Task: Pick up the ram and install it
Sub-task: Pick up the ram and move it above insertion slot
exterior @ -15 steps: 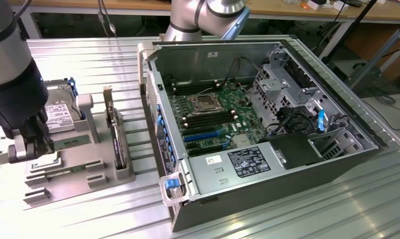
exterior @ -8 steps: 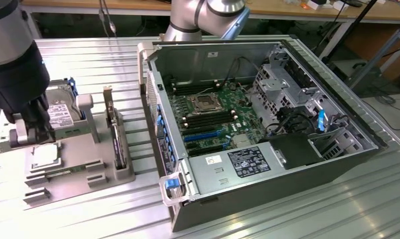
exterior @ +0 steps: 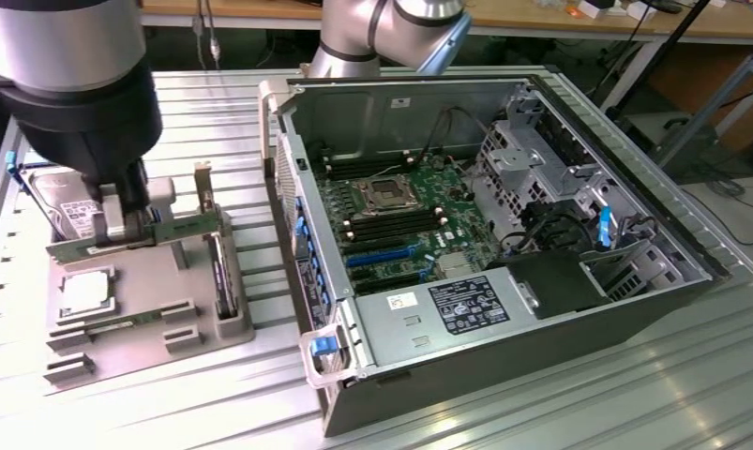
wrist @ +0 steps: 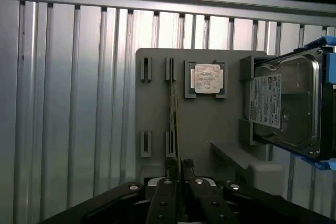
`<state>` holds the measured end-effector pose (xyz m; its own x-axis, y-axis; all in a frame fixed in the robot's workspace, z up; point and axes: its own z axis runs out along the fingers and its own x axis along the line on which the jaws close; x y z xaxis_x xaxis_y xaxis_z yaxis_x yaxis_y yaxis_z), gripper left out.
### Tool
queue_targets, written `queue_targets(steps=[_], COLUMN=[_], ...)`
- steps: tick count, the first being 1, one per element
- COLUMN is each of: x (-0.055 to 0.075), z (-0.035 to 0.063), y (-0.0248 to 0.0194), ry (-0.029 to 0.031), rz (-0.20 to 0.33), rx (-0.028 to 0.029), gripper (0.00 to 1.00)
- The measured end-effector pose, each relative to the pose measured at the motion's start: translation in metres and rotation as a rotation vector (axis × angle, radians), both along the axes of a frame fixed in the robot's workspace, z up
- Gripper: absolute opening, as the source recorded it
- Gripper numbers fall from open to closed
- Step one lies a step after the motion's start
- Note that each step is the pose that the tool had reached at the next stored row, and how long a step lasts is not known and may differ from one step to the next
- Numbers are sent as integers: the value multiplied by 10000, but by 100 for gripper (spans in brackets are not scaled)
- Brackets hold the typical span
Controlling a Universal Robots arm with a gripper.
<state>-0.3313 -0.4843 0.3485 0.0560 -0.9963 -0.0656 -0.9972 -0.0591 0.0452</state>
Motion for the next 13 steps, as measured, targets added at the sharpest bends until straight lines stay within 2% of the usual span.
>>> queue_targets(steps=[8,10,12,13], x=[352,573,685,837], z=[136,242,277,296], y=[33,50,55,59], ry=[-1,1,5,13], rz=[1,0,2,1], rx=[1,1,7,50], gripper=[15,15,15,15])
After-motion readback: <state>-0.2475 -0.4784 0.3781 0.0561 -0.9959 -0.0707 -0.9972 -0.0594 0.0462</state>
